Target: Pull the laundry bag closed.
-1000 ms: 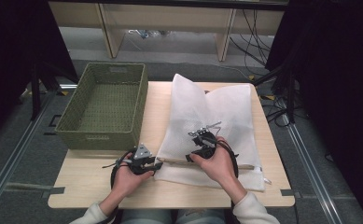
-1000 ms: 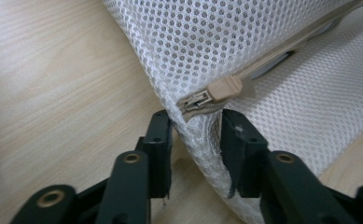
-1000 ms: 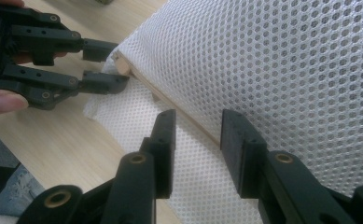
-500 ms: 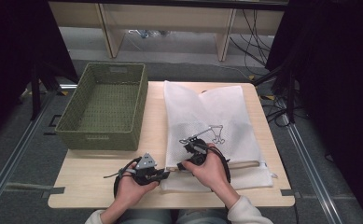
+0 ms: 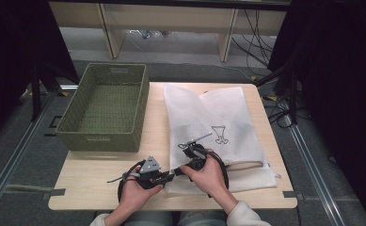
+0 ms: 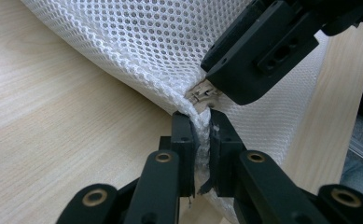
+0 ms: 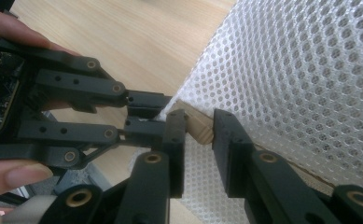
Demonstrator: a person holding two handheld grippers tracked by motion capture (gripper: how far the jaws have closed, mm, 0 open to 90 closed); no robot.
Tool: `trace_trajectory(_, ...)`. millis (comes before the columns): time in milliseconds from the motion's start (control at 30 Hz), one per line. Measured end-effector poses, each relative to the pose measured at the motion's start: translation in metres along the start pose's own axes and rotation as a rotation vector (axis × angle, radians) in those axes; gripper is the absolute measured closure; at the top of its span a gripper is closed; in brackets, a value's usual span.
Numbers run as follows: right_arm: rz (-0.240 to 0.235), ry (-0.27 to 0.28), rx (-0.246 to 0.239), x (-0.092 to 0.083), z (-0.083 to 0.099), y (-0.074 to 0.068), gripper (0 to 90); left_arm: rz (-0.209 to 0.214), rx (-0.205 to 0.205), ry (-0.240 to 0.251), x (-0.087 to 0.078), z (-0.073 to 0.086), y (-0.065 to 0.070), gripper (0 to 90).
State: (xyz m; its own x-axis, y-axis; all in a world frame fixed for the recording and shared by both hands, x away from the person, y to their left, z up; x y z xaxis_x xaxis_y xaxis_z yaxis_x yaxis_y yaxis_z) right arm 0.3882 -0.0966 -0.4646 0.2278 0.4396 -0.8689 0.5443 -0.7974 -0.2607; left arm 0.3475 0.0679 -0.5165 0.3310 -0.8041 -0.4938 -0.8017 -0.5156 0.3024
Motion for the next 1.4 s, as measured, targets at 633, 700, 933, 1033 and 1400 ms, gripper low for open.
trace_trajectory(633,-0.018,0.024,0.037,-0.004,0.000,-0.006,86.9,-0.011,0.016,-0.013,0.003,-0.002,0.000,81.1)
trace_trajectory(700,-0.012,0.026,0.035,-0.005,0.000,-0.006,87.0,-0.004,0.016,-0.011,0.004,-0.003,0.000,79.6)
trace_trajectory(933,0.002,0.021,0.023,-0.004,0.001,-0.008,87.1,-0.009,0.025,-0.028,0.006,-0.005,-0.002,78.0)
trace_trajectory(1033,0.000,0.020,0.031,-0.004,0.002,-0.007,87.2,-0.015,0.035,-0.039,0.002,-0.006,-0.001,84.1)
trace_trajectory(1400,0.061,0.020,0.090,-0.008,0.007,0.003,87.3,0.026,-0.025,0.053,-0.012,-0.014,0.003,84.9)
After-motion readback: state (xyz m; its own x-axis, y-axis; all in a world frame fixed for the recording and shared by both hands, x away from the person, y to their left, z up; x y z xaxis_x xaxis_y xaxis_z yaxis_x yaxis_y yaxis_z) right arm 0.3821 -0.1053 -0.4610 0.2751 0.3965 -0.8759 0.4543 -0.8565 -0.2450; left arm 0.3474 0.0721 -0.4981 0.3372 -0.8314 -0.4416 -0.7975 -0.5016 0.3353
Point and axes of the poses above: each handheld gripper's, and its own axes: x roughly forward along the jaws, z roughly out of its underside, y roughly to its right, the point moved 2 cm from there along x, roughly forward along the jaws, and after that the axes turned 9 degrees about z, right-handed, at the moved point
